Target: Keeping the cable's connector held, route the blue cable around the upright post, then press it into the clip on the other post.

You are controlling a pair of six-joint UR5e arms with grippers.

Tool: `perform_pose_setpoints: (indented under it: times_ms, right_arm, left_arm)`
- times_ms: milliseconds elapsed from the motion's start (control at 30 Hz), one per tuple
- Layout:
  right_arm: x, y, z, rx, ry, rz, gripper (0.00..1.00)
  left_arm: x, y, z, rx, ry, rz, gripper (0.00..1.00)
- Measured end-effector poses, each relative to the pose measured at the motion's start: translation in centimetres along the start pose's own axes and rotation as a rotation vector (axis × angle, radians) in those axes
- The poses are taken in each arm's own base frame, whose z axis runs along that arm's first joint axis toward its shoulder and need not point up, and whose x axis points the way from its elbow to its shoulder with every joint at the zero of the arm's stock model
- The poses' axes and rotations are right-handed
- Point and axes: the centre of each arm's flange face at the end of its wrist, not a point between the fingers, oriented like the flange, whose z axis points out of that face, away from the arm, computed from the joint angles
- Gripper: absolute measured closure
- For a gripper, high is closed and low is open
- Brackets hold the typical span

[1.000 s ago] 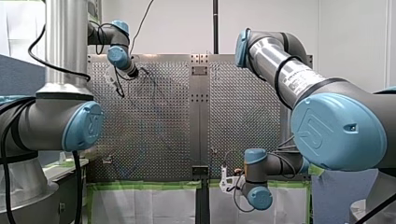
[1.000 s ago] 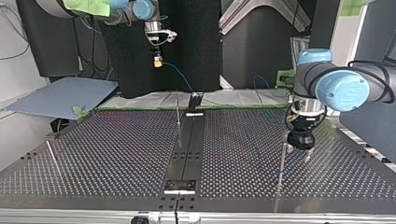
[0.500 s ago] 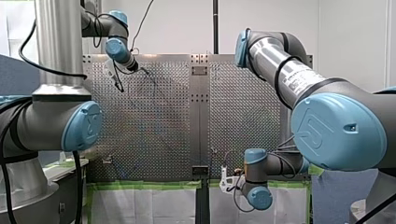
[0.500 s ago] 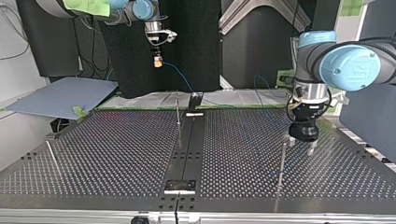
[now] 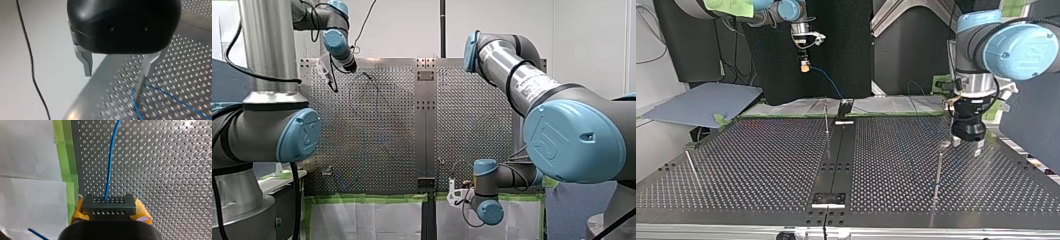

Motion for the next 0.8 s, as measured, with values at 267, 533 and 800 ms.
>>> perform_pose_setpoints:
  times_ms: [267,533,800]
  right_arm:
    - [0.0,0.0,0.1,0.001,0.002,0.001,1.00]
    - [0.0,0.0,0.1,0.003,0.001,0.002,1.00]
    - [0.0,-0.1,0.3,0.003,-0.002,0.001,1.00]
  left_arm:
    - [0.0,-3.0,-2.7,0.046,0.001,0.087,0.02]
    - [1.4,-5.8,-3.9,0.085,0.083,0.191,0.02]
    - [3.5,-6.3,-3.3,0.076,0.137,0.285,0.02]
